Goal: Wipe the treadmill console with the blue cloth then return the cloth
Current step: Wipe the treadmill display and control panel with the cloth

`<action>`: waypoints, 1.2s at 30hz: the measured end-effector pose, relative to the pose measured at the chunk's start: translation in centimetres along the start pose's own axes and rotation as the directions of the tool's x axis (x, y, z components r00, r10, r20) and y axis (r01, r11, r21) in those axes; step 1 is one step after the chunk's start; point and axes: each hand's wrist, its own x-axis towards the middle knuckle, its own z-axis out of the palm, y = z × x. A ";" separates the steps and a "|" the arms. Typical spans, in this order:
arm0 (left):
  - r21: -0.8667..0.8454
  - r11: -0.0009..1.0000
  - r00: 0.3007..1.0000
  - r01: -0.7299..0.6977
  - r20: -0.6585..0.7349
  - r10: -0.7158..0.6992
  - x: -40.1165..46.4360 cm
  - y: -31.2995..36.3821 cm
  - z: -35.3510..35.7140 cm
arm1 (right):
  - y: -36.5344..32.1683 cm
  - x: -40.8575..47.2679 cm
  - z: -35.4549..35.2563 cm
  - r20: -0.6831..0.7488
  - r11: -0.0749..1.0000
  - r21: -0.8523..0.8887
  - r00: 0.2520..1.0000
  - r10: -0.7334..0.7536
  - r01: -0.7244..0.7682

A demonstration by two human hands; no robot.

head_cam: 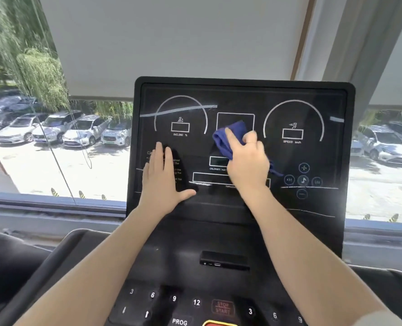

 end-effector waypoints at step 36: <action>-0.077 0.991 0.986 -0.111 -0.133 0.100 -7.5 3.1 6.5 | 5.9 -12.1 -0.9 0.152 0.869 0.022 0.858 -0.491 0.494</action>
